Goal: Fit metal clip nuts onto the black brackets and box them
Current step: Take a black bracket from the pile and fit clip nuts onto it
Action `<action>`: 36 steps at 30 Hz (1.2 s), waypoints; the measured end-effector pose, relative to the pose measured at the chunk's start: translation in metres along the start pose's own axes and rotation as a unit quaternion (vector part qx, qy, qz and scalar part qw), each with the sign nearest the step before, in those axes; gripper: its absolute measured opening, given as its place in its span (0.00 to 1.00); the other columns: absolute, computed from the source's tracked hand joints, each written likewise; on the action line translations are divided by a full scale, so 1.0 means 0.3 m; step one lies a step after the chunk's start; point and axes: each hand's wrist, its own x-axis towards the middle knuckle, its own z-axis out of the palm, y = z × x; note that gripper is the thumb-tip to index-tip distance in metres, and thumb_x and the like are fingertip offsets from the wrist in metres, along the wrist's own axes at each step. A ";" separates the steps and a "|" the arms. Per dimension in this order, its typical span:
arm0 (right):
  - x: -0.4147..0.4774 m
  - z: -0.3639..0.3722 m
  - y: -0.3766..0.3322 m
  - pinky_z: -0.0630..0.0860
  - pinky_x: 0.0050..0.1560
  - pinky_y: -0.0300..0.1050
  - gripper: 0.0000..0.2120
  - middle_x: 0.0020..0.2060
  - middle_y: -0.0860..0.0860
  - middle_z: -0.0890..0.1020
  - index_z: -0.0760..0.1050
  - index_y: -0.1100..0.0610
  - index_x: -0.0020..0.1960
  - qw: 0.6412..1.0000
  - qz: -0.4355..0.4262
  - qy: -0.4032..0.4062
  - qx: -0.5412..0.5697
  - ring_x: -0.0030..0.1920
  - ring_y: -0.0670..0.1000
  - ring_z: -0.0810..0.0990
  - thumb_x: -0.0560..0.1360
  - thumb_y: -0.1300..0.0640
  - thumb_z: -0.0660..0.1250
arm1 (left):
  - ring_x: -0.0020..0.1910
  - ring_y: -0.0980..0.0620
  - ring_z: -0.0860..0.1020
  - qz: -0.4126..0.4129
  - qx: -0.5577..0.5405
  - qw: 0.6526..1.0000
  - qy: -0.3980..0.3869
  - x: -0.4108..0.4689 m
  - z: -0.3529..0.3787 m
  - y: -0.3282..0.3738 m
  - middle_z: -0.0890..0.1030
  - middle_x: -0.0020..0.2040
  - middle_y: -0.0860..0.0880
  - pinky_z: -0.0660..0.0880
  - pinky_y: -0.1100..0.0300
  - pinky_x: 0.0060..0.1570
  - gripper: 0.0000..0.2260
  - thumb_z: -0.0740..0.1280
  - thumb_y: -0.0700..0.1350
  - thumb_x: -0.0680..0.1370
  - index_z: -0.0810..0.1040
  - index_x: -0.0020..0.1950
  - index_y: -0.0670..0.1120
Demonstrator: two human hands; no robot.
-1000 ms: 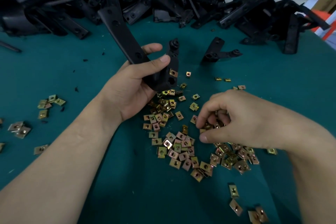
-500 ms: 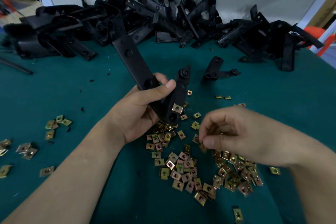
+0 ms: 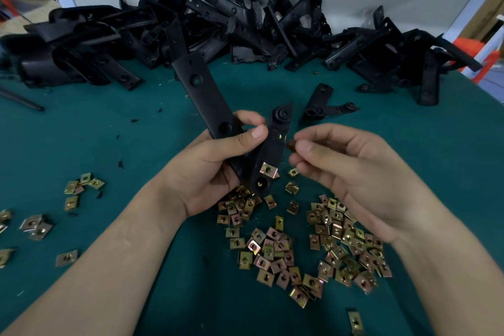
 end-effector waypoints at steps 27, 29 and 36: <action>0.001 0.053 0.012 0.81 0.42 0.37 0.09 0.44 0.56 0.86 0.85 0.59 0.47 0.992 0.016 -0.029 0.119 0.42 0.48 0.85 0.67 0.62 0.71 | 0.45 0.50 0.85 0.000 -0.004 0.998 -0.062 -0.007 0.002 0.008 0.85 0.46 0.49 0.81 0.60 0.43 0.08 0.79 0.46 0.70 0.82 0.46 0.50; 0.002 0.051 0.011 0.81 0.42 0.37 0.11 0.44 0.57 0.86 0.84 0.61 0.50 0.991 0.021 -0.037 0.128 0.41 0.48 0.85 0.68 0.62 0.71 | 0.45 0.50 0.85 -0.002 -0.005 0.998 -0.060 -0.008 0.003 0.009 0.85 0.45 0.48 0.81 0.59 0.44 0.08 0.78 0.46 0.70 0.82 0.46 0.50; 0.001 0.044 0.011 0.81 0.40 0.37 0.11 0.41 0.56 0.86 0.85 0.58 0.46 0.995 0.008 -0.040 0.088 0.39 0.49 0.85 0.64 0.60 0.74 | 0.43 0.49 0.84 -0.011 0.025 0.998 -0.058 -0.010 0.005 0.005 0.84 0.44 0.47 0.81 0.58 0.43 0.07 0.76 0.44 0.70 0.82 0.45 0.49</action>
